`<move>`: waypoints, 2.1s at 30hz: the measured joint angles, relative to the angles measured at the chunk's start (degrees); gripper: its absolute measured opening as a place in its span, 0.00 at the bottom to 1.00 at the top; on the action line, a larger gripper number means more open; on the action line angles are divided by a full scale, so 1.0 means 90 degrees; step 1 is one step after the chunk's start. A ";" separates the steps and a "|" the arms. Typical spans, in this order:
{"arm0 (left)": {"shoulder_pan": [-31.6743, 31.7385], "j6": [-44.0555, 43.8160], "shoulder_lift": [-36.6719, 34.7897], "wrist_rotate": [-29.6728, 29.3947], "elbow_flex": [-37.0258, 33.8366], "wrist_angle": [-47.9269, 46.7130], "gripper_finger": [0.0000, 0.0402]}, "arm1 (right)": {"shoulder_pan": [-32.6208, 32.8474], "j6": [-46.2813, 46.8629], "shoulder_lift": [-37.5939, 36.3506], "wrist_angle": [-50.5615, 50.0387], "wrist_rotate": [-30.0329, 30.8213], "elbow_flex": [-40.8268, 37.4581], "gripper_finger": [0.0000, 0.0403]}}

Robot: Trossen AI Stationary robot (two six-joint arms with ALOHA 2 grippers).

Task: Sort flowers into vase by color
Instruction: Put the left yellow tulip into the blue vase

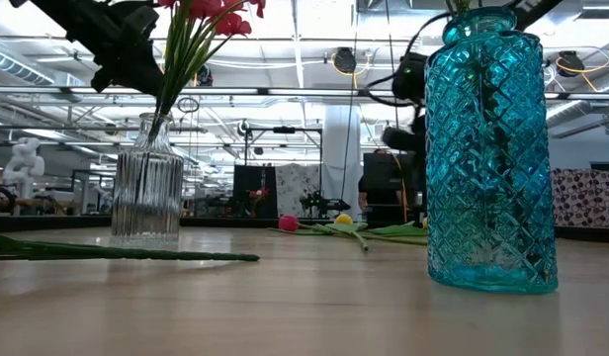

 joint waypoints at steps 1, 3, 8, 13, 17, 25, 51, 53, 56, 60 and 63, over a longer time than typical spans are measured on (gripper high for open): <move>0.0000 0.0000 0.0000 0.0000 0.0000 0.0000 0.18 | 0.0020 -0.0154 0.0118 0.0279 -0.0253 0.0001 0.31; 0.0000 0.0000 0.0000 0.0000 0.0000 0.0000 0.18 | 0.0045 -0.0269 0.0349 0.0753 -0.0675 0.0004 0.34; -0.0002 0.0002 0.0000 0.0000 0.0000 0.0000 0.18 | 0.0152 -0.0545 0.1008 0.0629 -0.0843 0.0495 0.38; 0.0000 0.0005 0.0002 -0.0002 0.0000 0.0000 0.18 | 0.0332 -0.1171 0.1847 -0.0207 -0.0826 0.1670 0.38; -0.0002 0.0005 0.0005 -0.0002 0.0000 -0.0002 0.18 | 0.0375 -0.1346 0.2513 -0.0950 -0.0826 0.2657 0.39; 0.0000 0.0008 0.0012 -0.0002 0.0000 -0.0039 0.18 | 0.0371 -0.1316 0.3184 -0.1517 -0.1222 0.3489 0.39; -0.0001 0.0022 0.0012 -0.0002 -0.0005 -0.0098 0.18 | 0.0811 -0.0760 0.3795 -0.1132 -0.1269 0.3490 0.36; -0.0002 0.0015 0.0013 -0.0002 -0.0006 -0.0214 0.18 | 0.0839 -0.0787 0.3822 -0.1136 -0.1209 0.3487 0.31; -0.0002 0.0010 0.0015 -0.0001 -0.0006 -0.0396 0.18 | 0.0867 -0.0805 0.3825 -0.1111 -0.1130 0.3483 0.20; -0.0002 0.0010 0.0015 -0.0002 -0.0005 -0.0432 0.18 | 0.0871 -0.0852 0.3719 -0.1062 -0.1149 0.3462 0.04; -0.0002 0.0010 0.0015 -0.0002 -0.0007 -0.0432 0.18 | 0.0859 -0.0845 0.3509 -0.1166 -0.1154 0.3432 0.03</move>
